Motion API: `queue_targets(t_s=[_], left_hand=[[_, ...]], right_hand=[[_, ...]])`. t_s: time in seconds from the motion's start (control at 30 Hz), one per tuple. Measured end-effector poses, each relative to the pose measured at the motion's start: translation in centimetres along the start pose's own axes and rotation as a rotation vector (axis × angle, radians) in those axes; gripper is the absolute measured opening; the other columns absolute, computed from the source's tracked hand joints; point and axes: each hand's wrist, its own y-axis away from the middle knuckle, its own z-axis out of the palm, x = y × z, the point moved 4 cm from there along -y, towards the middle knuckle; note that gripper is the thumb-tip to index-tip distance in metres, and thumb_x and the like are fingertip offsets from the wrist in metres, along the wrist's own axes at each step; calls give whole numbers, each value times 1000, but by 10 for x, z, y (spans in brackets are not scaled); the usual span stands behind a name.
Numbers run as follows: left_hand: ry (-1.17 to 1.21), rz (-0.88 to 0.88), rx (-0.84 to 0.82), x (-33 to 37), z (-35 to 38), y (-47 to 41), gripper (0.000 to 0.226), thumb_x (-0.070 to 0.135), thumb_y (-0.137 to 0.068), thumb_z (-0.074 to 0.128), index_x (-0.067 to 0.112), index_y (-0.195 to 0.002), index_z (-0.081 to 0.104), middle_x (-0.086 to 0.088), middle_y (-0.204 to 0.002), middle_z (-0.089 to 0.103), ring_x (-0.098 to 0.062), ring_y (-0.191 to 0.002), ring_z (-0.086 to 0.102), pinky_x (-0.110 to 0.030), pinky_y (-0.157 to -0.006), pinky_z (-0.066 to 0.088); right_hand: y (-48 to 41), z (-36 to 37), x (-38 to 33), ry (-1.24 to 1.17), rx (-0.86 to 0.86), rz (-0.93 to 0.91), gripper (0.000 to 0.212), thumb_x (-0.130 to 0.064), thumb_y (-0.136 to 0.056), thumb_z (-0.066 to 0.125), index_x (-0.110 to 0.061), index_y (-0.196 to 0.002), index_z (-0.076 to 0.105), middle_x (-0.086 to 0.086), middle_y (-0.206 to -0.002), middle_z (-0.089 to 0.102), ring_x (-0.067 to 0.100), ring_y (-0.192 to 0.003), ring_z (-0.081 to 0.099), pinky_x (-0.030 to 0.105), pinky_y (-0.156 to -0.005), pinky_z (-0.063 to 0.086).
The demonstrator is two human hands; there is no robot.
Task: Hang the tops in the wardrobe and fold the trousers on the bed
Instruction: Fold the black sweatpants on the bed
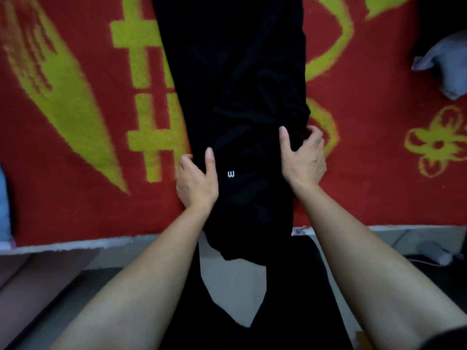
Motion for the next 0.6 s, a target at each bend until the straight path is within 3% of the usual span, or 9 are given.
queue_targets(t_s=[0.1, 0.23, 0.3, 0.4, 0.47, 0.6], left_hand=[[6, -8, -61, -10, 9, 30, 72, 72, -90, 37, 9, -122, 49, -18, -108, 67, -39, -102, 62, -39, -81, 43], [141, -128, -57, -15, 10, 27, 76, 73, -89, 43, 9, -130, 52, -17, -122, 64, -36, -116, 58, -37, -93, 41], [120, -94, -44, -21, 10, 28, 67, 70, -90, 45, 8, -112, 57, -18, -111, 67, -37, -107, 60, -38, -85, 42], [53, -67, -59, -39, 12, 50, 56, 68, -92, 43, 12, -90, 49, -12, -86, 63, -34, -89, 60, -35, -71, 34], [25, -83, -99, -60, 16, 74, 56, 68, -93, 42, 12, -88, 45, -3, -76, 53, -30, -81, 57, -33, -68, 33], [28, -90, -202, -95, 26, 109, 61, 69, -93, 40, 8, -92, 46, 2, -69, 49, -29, -75, 57, -36, -64, 40]], right_hand=[[31, 12, 25, -29, -134, 88, 76, -80, -86, 40, -17, -128, 50, 10, -117, 65, 35, -109, 61, 41, -88, 44], [65, 24, 39, 0, -226, 53, 74, -78, -88, 40, -9, -101, 64, 15, -111, 62, 36, -109, 57, 42, -93, 43], [79, 26, 46, -10, -209, 15, 69, -76, -88, 44, -10, -93, 61, 13, -99, 60, 36, -100, 58, 41, -86, 43], [105, 31, 73, -84, -288, 129, 68, -80, -84, 47, -12, -89, 52, 6, -80, 59, 32, -80, 56, 37, -72, 39], [126, 33, 95, -60, -339, 160, 70, -80, -83, 48, -11, -90, 50, 5, -77, 57, 29, -76, 52, 36, -70, 38], [160, 35, 128, -32, -438, 207, 71, -82, -82, 48, -11, -94, 51, 7, -87, 61, 30, -86, 59, 41, -78, 50]])
